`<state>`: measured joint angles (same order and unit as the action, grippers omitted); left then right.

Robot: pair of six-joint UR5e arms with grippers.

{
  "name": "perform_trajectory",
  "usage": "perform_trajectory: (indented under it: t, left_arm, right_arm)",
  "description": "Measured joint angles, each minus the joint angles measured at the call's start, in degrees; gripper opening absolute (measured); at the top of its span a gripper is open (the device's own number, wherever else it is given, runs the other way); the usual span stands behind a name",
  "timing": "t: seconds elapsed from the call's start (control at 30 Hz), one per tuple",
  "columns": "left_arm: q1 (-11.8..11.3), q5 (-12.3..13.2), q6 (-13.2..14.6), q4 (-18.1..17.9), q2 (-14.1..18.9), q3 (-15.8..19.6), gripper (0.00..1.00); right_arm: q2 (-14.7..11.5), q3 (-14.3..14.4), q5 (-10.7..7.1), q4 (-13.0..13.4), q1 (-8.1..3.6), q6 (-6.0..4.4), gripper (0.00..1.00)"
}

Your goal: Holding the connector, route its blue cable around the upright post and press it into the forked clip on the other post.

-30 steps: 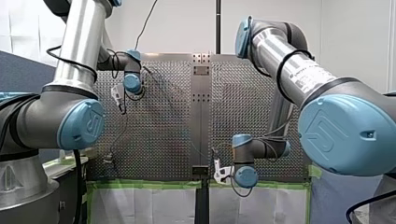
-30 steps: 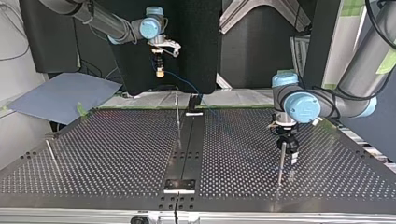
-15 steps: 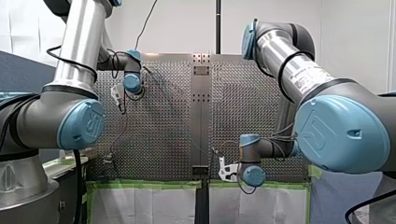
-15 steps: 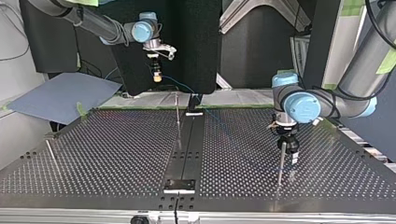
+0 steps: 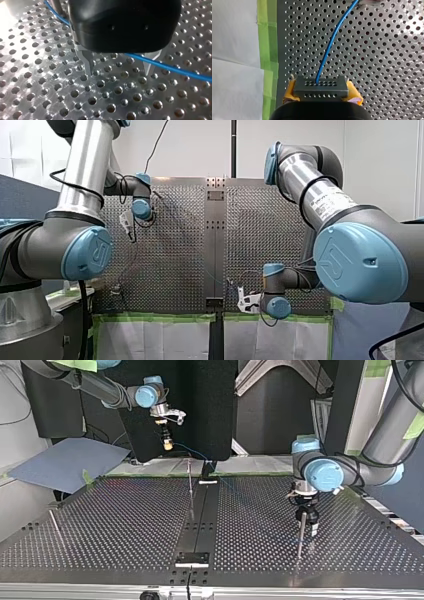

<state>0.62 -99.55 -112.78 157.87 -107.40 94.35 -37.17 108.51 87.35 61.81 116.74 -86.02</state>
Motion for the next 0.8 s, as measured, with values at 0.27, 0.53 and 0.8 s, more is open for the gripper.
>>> perform_trajectory:
  t: [0.27, 0.53, 0.8]
  left_arm:
    - [-0.62, 1.96, -4.66, -0.79, 0.02, 0.29, 1.0]
    - [-1.95, -0.18, -9.39, -1.59, 0.04, 1.96, 1.0]
    - [-2.72, -3.56, -13.88, -2.18, 0.33, 2.2, 1.0]
  right_arm:
    - [0.02, 0.03, -0.64, 0.0, -0.06, 0.04, 0.0]
    - [0.02, 0.04, -0.8, 0.03, 0.05, 0.2, 0.0]
    - [0.02, 0.05, -1.18, 0.08, 0.2, 0.22, 0.0]
